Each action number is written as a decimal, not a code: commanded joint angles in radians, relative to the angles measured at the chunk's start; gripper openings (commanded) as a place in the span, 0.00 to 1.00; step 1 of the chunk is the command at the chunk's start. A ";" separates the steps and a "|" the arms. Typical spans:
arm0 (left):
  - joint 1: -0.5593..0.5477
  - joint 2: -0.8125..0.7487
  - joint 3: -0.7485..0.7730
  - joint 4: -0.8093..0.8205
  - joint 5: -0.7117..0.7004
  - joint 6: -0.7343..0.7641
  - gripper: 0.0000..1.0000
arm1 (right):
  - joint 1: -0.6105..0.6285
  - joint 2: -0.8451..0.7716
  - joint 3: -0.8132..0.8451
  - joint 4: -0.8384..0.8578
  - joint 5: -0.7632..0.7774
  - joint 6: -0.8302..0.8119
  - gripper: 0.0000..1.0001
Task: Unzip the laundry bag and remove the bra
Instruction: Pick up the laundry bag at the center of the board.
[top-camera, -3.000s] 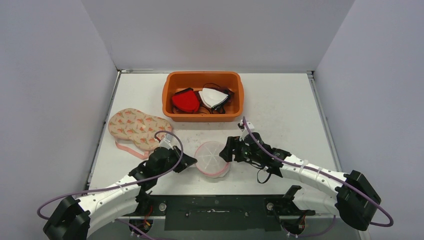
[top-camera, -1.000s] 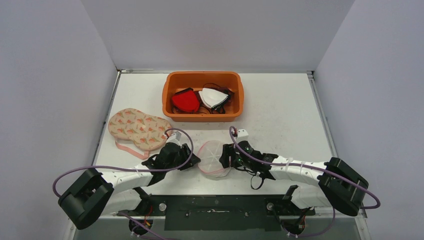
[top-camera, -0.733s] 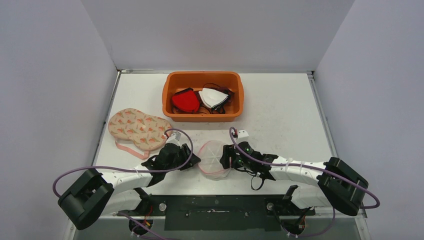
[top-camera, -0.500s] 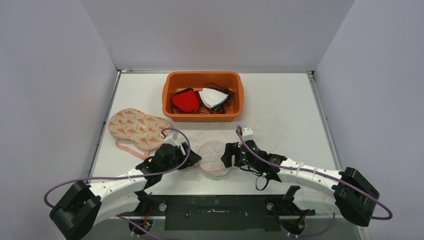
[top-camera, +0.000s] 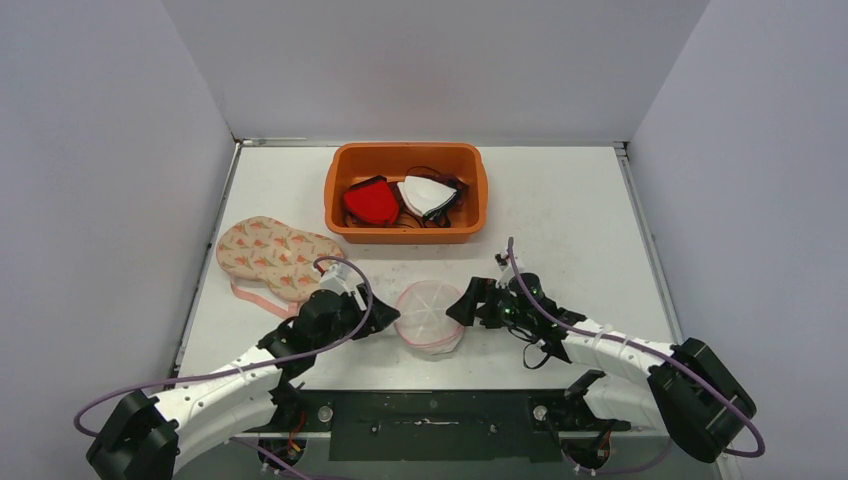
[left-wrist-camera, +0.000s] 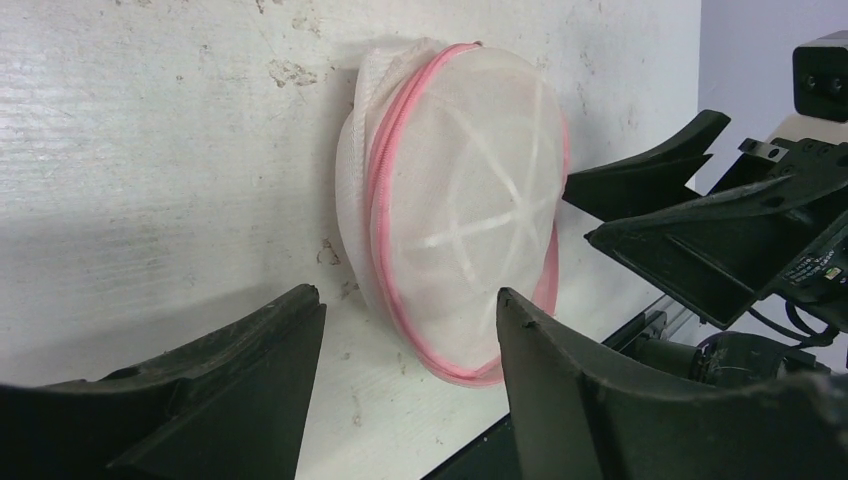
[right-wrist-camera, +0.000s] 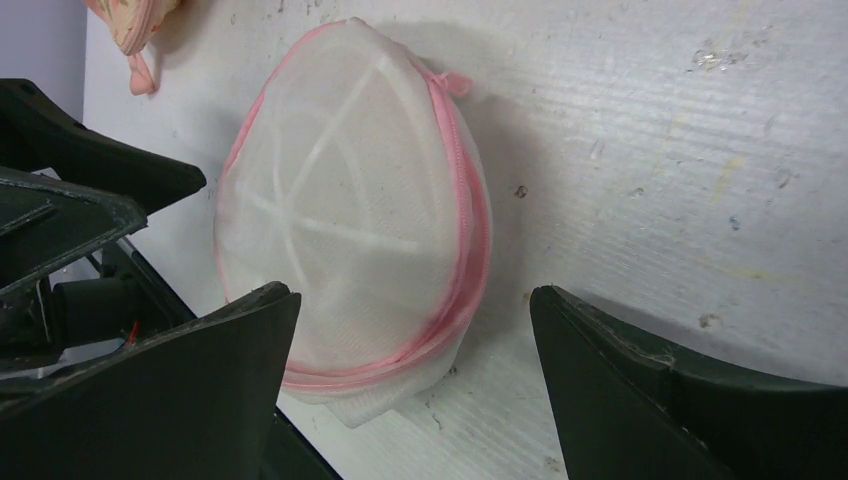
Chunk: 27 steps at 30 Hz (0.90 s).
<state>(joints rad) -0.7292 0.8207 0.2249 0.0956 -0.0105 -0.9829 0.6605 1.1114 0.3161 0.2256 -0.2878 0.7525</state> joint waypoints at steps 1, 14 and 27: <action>0.002 0.031 0.034 0.031 0.001 0.005 0.61 | -0.009 0.068 -0.019 0.226 -0.082 0.090 0.89; -0.007 0.110 -0.001 0.121 0.010 -0.021 0.59 | -0.039 0.252 -0.064 0.426 -0.118 0.171 0.70; -0.007 0.105 -0.004 0.108 0.010 -0.019 0.59 | -0.047 0.273 -0.106 0.472 -0.126 0.170 0.27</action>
<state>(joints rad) -0.7315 0.9318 0.2184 0.1680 -0.0097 -1.0061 0.6212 1.3922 0.2291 0.6319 -0.4091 0.9333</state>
